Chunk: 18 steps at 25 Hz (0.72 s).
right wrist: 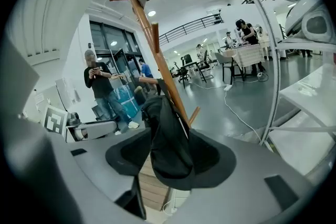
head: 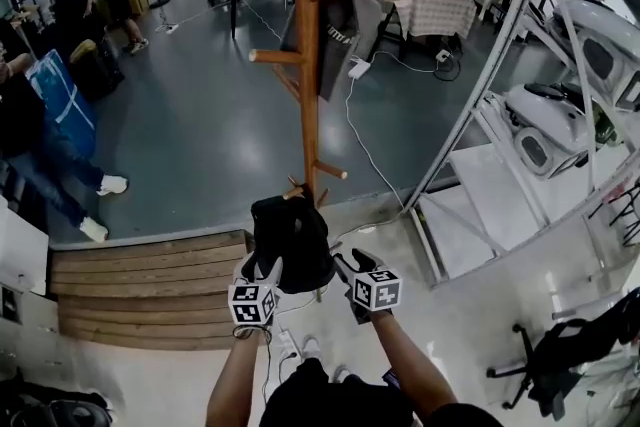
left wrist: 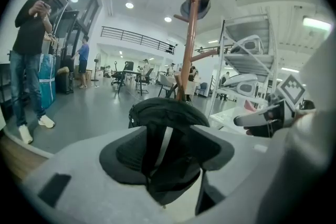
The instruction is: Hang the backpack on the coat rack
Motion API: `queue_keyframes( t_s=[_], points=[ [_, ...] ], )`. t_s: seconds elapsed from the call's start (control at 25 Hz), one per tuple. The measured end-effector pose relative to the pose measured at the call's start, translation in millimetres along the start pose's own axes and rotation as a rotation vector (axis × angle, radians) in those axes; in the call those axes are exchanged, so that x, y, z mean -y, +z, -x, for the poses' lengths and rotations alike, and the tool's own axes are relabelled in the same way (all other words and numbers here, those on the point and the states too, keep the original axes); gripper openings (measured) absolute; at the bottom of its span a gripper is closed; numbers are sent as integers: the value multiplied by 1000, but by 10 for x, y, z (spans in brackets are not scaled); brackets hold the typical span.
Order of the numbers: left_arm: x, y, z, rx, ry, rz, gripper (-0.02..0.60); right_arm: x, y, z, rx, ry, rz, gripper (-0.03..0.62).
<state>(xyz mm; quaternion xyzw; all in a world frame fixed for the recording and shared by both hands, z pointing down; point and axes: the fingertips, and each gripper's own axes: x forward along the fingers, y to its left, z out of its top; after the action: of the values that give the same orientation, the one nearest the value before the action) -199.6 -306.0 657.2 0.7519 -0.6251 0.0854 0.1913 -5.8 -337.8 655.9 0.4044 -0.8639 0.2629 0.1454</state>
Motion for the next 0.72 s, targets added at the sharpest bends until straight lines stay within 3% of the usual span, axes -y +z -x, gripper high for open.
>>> queue_keyframes(
  t_s=[0.16,0.72],
  points=[
    [247,51,285,33,2,7,262,-127,-22,249,8,25,-15,209],
    [859,160,1466,184,64,37,120,-782,-5,1159,121,121,17,128]
  ],
)
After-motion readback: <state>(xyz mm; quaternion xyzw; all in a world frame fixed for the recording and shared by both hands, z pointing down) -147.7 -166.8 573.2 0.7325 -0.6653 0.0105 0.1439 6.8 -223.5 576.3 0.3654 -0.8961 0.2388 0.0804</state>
